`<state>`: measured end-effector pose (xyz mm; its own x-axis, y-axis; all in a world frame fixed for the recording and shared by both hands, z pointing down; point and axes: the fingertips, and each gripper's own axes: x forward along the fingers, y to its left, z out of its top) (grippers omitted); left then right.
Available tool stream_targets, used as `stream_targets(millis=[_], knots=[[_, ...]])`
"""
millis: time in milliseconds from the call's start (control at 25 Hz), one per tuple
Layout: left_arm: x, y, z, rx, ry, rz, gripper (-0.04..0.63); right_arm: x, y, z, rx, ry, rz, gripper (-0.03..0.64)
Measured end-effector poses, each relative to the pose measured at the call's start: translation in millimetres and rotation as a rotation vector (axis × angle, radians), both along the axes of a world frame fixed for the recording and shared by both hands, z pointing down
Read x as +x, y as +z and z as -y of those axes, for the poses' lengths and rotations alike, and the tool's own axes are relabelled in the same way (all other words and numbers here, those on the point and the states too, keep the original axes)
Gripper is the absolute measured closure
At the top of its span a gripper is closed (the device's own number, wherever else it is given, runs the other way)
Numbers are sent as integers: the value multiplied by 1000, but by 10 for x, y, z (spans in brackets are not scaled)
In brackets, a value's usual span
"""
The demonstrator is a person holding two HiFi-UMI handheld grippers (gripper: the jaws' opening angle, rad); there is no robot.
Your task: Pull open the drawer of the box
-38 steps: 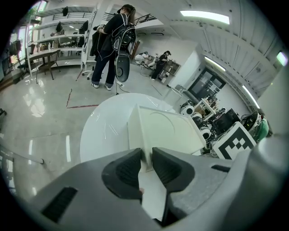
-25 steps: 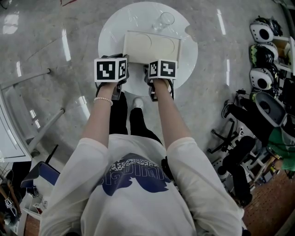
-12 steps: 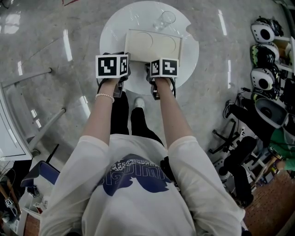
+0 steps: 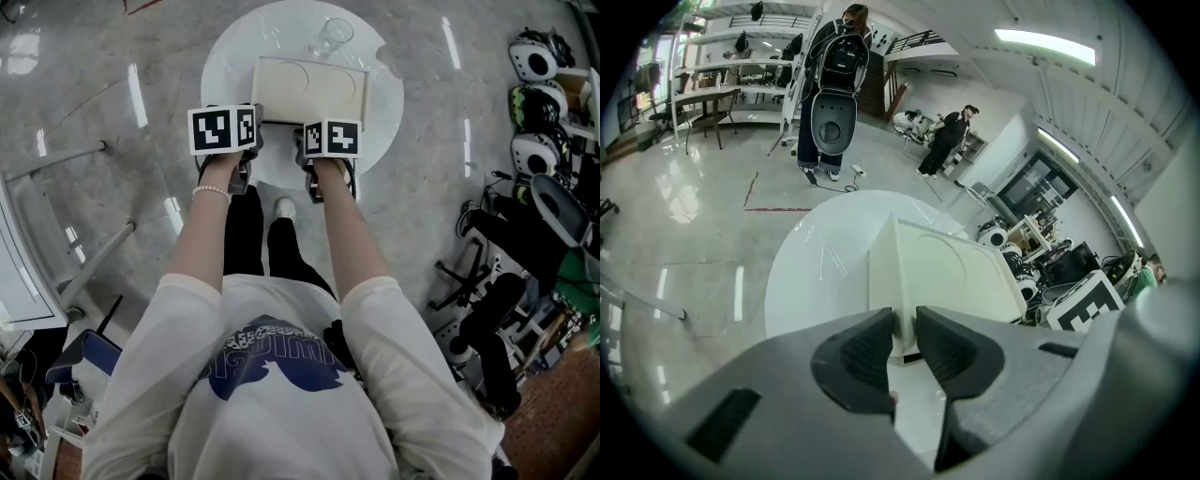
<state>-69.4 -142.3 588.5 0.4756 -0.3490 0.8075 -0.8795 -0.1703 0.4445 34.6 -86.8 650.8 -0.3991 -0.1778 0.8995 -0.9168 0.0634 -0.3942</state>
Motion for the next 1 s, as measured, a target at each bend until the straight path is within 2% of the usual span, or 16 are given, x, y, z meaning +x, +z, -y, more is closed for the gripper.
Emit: stream_targets(millis=[440,1000], knots=[[-4,-1,-5,-13,-31,-36,506,-1,-15,-173,3,6,4,558],[-6,-3,-22,-26,-39,-47,506,-10,-23,-327,-1,16,9,558]])
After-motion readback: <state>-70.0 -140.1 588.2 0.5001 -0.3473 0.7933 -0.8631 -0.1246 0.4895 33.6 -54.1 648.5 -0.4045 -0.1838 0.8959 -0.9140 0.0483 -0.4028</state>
